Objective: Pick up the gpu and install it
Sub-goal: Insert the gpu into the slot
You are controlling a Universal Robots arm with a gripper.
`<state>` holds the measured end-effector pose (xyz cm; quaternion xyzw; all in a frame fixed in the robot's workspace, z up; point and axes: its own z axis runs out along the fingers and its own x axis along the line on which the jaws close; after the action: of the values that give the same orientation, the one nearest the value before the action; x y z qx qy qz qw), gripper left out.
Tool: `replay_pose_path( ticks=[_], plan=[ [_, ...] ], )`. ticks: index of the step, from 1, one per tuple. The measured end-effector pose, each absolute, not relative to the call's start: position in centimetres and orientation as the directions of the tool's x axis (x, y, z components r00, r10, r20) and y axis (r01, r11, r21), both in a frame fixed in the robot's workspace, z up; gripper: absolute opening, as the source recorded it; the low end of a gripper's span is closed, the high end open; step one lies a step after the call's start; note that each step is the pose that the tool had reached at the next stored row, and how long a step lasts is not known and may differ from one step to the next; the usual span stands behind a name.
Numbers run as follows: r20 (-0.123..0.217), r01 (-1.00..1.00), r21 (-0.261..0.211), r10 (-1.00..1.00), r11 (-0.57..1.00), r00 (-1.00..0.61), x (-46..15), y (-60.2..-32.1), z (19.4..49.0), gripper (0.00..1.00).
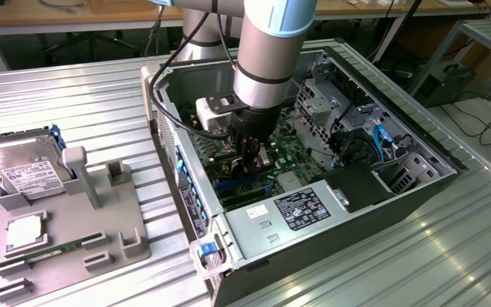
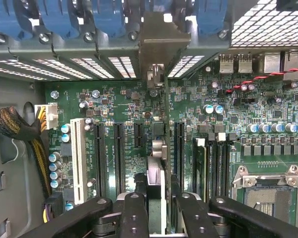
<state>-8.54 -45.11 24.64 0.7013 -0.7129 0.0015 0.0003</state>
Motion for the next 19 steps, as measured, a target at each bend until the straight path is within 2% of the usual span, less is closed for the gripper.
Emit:
replay_pose_path(
  ticks=[19],
  plan=[
    [0.002,-1.0,0.0,-1.0,0.016,-0.016,-8.5,-45.1,23.6,0.27]
  ],
)
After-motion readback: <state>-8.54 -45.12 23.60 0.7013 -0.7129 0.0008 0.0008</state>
